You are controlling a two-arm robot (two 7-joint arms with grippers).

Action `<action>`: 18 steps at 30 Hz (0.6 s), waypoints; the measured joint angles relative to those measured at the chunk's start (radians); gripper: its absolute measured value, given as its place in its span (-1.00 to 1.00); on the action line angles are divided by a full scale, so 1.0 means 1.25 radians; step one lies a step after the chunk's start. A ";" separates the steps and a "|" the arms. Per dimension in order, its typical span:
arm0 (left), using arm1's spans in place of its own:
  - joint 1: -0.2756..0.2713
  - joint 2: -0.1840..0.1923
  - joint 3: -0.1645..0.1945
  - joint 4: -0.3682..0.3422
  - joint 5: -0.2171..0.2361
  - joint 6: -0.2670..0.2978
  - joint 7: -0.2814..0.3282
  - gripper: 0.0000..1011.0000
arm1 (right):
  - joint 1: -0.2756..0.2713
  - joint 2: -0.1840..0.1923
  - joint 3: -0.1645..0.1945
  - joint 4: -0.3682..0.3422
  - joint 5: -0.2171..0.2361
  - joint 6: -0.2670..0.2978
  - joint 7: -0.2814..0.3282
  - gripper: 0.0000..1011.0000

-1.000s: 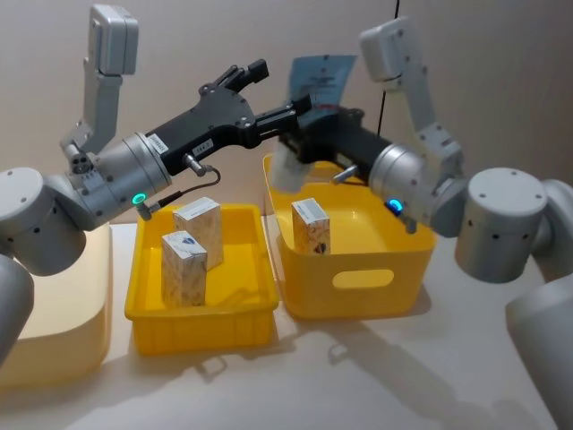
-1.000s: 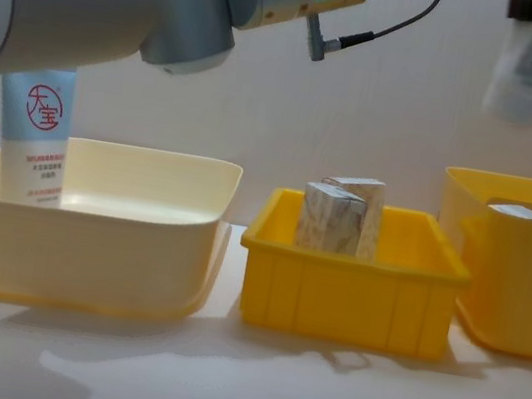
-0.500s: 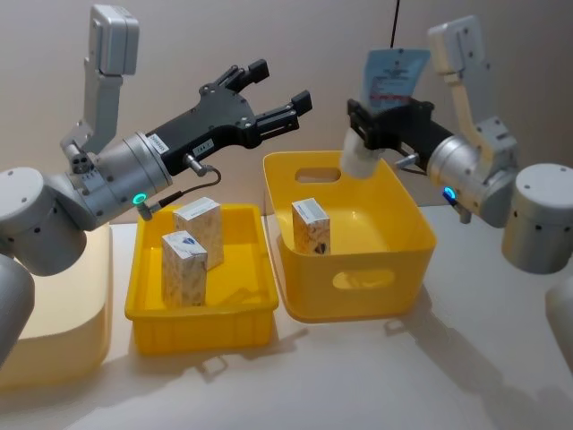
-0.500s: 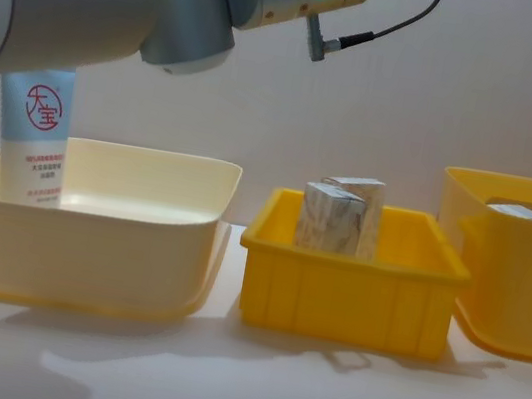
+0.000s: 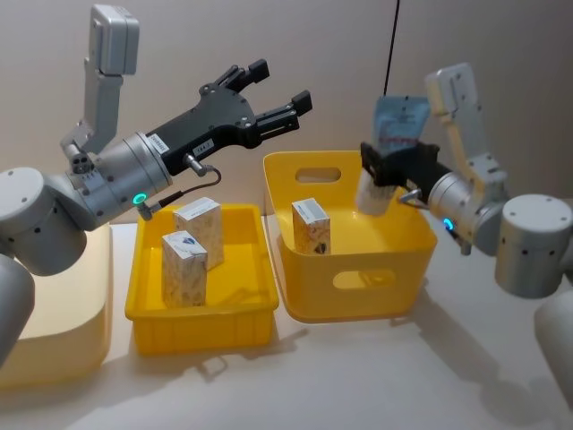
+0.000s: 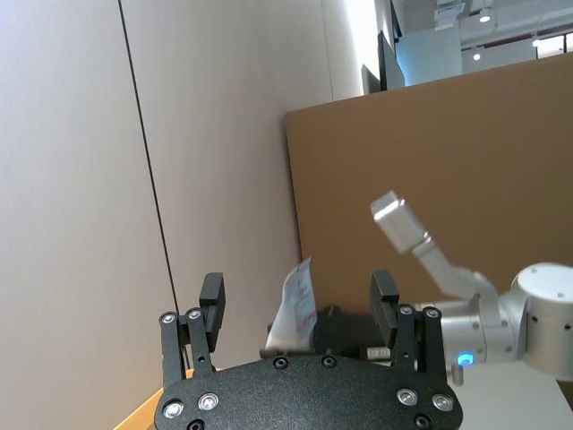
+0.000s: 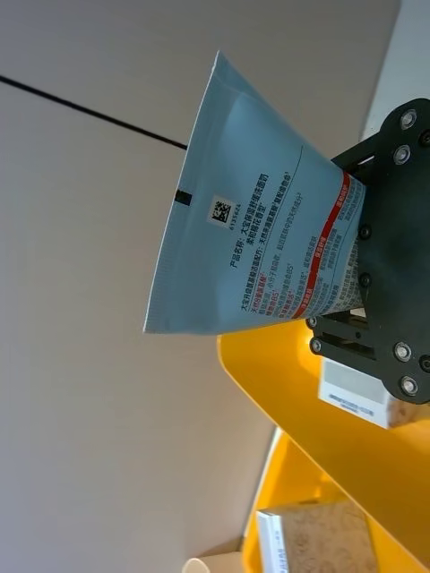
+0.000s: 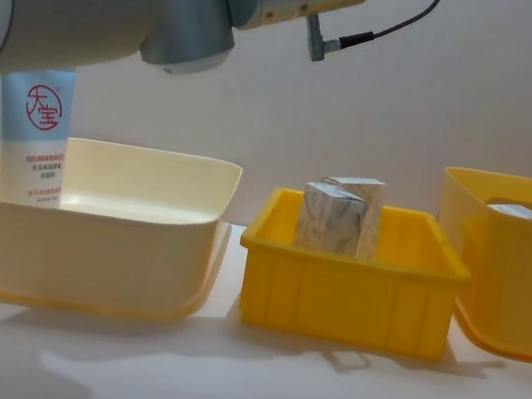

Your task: Bimanual collaborative sorting of washing and personal care products

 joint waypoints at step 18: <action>0.000 0.000 0.000 0.000 0.000 0.000 0.000 0.99 | -0.008 -0.038 -0.027 0.048 -0.013 0.014 0.004 -0.11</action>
